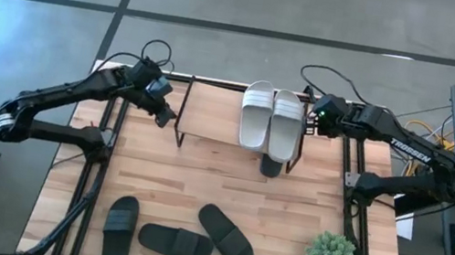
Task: Pick and place slides into the shelf
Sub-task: Adjust the shelf
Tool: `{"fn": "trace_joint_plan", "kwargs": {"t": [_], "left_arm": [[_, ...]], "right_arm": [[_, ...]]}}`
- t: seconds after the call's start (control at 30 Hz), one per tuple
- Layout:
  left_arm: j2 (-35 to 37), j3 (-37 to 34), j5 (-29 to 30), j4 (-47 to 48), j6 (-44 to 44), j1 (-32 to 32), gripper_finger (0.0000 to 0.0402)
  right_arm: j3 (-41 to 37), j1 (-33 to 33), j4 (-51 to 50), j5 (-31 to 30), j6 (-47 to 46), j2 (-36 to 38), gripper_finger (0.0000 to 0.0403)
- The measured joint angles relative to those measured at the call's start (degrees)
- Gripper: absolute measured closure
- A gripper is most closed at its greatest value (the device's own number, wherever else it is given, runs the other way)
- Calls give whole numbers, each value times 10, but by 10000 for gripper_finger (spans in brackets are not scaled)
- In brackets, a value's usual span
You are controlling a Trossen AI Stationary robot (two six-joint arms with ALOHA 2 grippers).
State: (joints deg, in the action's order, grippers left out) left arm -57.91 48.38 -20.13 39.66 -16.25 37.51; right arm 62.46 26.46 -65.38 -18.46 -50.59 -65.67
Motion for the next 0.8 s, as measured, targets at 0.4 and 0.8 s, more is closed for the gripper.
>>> {"fn": "trace_joint_plan", "kwargs": {"t": [0.4, 0.8], "left_arm": [[25, -25, -71, -2, -37, -49, 402], [96, -35, -69, 21, -73, -88, 402]], "right_arm": [[0, 0, -5, 0, 7, 0, 394], [0, 0, -8, -1, 11, 0, 394]]}}
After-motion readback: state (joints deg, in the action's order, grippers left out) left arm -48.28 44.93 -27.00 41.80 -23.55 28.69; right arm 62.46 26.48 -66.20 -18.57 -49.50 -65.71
